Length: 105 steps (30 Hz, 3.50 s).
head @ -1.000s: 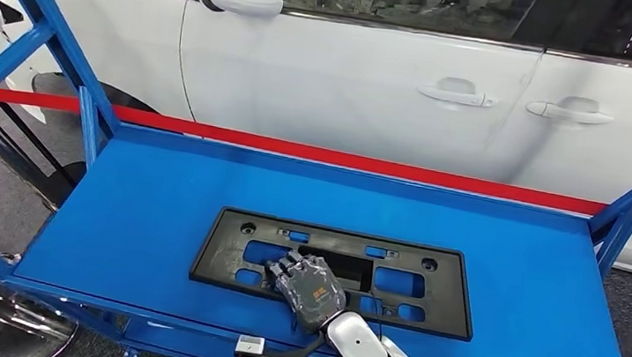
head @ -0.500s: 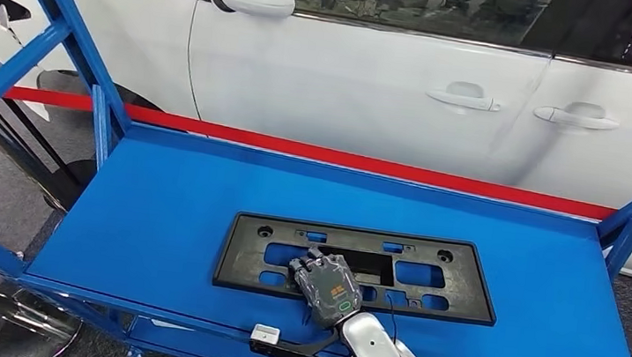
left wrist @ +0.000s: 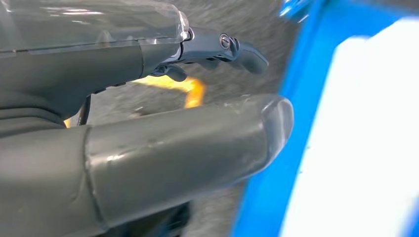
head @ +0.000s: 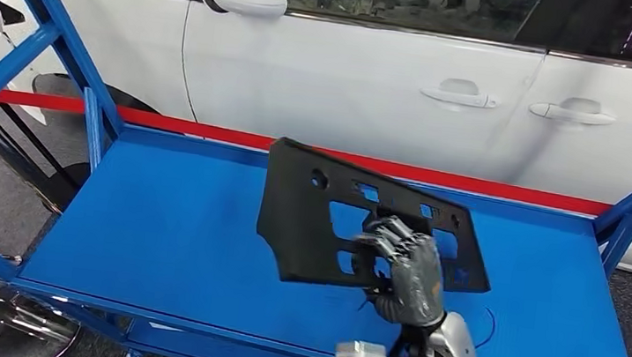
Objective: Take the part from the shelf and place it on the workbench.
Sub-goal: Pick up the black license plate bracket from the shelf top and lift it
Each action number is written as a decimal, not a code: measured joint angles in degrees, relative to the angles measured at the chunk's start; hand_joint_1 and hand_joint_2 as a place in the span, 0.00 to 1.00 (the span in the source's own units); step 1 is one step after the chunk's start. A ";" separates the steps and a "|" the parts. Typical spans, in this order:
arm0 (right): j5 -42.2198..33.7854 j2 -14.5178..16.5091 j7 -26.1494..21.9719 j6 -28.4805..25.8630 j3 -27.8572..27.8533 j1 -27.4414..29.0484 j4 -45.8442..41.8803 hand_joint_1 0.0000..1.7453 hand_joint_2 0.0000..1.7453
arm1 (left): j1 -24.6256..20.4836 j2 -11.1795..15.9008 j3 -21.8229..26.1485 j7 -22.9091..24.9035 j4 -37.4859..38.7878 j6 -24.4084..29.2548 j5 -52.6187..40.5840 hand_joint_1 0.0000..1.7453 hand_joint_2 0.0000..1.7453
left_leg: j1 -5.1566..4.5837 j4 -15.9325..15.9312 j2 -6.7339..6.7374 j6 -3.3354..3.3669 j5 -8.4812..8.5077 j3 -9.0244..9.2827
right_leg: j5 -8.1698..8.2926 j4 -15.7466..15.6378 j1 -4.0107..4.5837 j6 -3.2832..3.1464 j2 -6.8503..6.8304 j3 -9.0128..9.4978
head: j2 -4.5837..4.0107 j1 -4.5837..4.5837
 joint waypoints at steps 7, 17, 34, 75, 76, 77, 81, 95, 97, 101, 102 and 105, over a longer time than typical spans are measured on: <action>-6.21 -1.51 -5.89 1.28 -1.46 2.86 -11.69 0.99 1.00 | -0.39 0.01 1.50 -0.52 0.00 -0.85 -0.35 0.00 0.00 | -0.16 -1.53 0.09 2.67 0.82 -0.04 | -5.18 8.22 -0.34 1.93 0.05 -4.05 | 0.01 0.01; -22.24 -2.34 -11.31 9.07 0.54 -0.02 -24.36 0.99 1.00 | -0.90 0.37 1.66 -0.53 0.00 -2.84 -0.91 0.00 0.00 | -0.74 -1.29 -0.22 1.53 0.46 0.03 | 0.22 0.34 0.14 0.76 0.22 -0.94 | -0.01 -0.01; -71.85 0.27 5.93 47.34 -4.18 -8.07 -22.26 0.99 1.00 | -1.50 1.11 4.06 5.34 0.00 -0.75 -0.28 0.00 0.00 | -0.97 -1.41 -0.04 1.99 -0.25 1.30 | 2.29 0.91 0.66 0.52 -0.30 -3.28 | 0.00 -0.02; -45.34 -4.27 -4.88 48.19 -4.10 -1.69 -22.76 0.99 1.00 | -1.94 -0.02 1.34 29.77 0.04 12.32 -8.53 0.00 0.00 | -0.57 -2.33 3.93 2.79 1.43 0.07 | -2.33 10.72 -0.64 2.75 -0.43 -3.49 | -0.01 0.11; -45.21 -4.32 -4.81 48.08 -4.07 -1.78 -22.90 0.99 1.00 | -2.08 -0.02 1.18 29.79 0.04 12.37 -8.65 0.00 0.00 | -0.58 -2.17 4.16 2.53 1.60 -0.23 | -1.23 6.49 -0.58 2.57 -0.75 -0.79 | -0.01 0.11; -45.08 -4.36 -4.67 47.85 -4.03 -1.88 -23.10 0.99 1.00 | -2.23 -0.03 1.06 29.84 0.04 12.41 -8.78 0.00 0.00 | -0.58 -2.02 4.31 2.20 1.85 -0.48 | -0.82 2.63 -0.44 2.22 -0.99 1.47 | -0.01 0.10; -44.92 -4.37 -4.01 46.22 -3.95 -2.08 -23.59 0.99 1.00 | -2.77 -0.03 0.84 30.10 0.04 12.65 -9.32 0.00 0.00 | -0.38 -1.80 4.39 0.53 2.78 -1.51 | -0.60 -1.96 0.05 0.83 -1.07 2.94 | -0.01 0.10; -45.23 -4.39 -3.38 44.02 -3.91 -1.39 -24.04 0.99 1.00 | -2.45 0.49 0.57 30.88 0.04 13.37 -9.64 0.00 0.00 | -0.65 -2.79 -0.22 0.72 -2.51 5.88 | 4.60 -0.32 0.03 1.04 0.02 -3.80 | 0.00 0.09; -45.08 -4.40 -3.31 43.98 -3.87 -1.30 -24.08 0.99 1.00 | -2.51 0.42 0.53 31.08 0.05 13.38 -9.85 0.00 0.00 | -0.44 -2.90 0.15 1.64 -1.75 4.78 | 4.04 0.26 0.00 1.60 0.13 -4.82 | -0.01 0.08; -44.92 -4.42 -3.27 43.81 -3.65 -1.17 -24.16 0.99 1.00 | -2.52 0.37 0.50 31.17 0.07 13.38 -10.01 0.00 0.00 | -0.54 -1.88 1.01 3.43 0.20 1.17 | -6.18 11.98 -0.30 2.27 0.10 -8.41 | -0.01 0.10; -44.89 -4.42 -3.27 43.78 -3.60 -1.14 -24.16 0.99 1.00 | -2.52 0.37 0.50 31.18 0.07 13.38 -10.05 0.00 0.00 | -0.68 -1.40 1.14 3.49 0.57 0.24 | -7.21 15.45 -0.30 2.35 0.10 -8.87 | 0.00 0.10; -44.34 -4.42 -3.11 43.51 -3.41 -1.08 -24.17 0.99 1.00 | -2.55 0.37 0.47 31.49 0.07 13.43 -10.27 0.00 0.00 | -1.08 -0.61 1.35 3.40 1.97 -2.25 | -3.36 15.39 -0.07 1.84 0.09 -5.32 | 0.01 0.10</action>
